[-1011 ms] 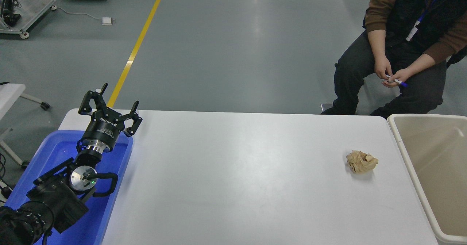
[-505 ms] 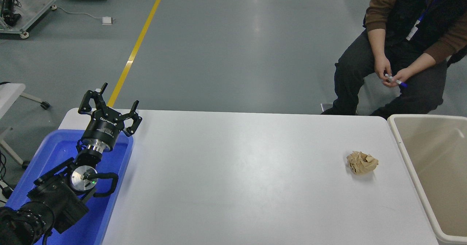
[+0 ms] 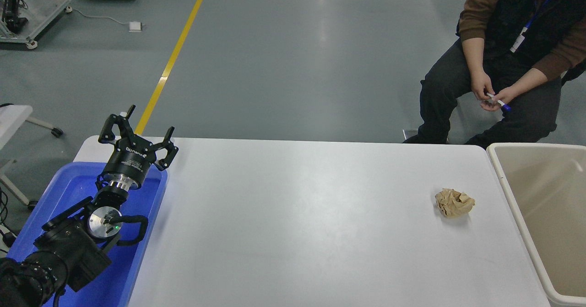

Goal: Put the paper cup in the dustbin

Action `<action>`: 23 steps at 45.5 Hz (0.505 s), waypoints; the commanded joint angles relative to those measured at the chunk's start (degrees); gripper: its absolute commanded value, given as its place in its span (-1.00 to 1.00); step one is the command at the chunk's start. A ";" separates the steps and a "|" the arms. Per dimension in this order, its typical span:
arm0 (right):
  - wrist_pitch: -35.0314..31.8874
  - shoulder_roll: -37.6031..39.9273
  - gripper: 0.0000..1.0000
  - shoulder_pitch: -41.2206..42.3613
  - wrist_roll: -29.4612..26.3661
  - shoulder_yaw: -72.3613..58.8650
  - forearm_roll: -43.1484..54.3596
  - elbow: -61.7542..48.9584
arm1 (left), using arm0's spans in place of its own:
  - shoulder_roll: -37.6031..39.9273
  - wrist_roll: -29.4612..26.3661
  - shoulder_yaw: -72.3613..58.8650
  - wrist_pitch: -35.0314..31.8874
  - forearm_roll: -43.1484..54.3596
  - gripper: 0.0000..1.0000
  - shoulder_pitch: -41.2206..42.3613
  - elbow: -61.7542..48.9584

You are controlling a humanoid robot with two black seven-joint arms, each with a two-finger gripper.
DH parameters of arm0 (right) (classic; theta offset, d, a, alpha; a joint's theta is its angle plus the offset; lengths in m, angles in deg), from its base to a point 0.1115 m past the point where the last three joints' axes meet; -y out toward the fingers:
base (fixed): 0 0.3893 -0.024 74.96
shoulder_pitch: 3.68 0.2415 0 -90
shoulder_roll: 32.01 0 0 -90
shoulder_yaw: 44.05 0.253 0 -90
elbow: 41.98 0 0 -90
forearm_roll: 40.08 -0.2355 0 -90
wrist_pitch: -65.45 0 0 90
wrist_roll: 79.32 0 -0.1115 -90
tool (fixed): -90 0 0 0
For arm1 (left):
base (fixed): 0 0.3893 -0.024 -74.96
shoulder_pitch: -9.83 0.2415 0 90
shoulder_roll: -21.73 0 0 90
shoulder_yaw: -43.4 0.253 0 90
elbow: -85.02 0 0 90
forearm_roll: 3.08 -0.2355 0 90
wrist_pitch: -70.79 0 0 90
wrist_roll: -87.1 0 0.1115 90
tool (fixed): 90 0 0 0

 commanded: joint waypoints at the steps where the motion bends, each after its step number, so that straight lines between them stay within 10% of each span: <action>1: 1.47 -3.67 -1.00 -5.64 -4.95 16.71 -1.24 -2.52 | 0.00 0.05 0.00 0.01 0.00 1.00 0.00 0.05; 23: 1.73 -9.03 -1.00 -8.28 -5.22 21.11 -1.33 -5.07 | 0.00 0.05 0.00 0.01 0.00 1.00 0.00 0.05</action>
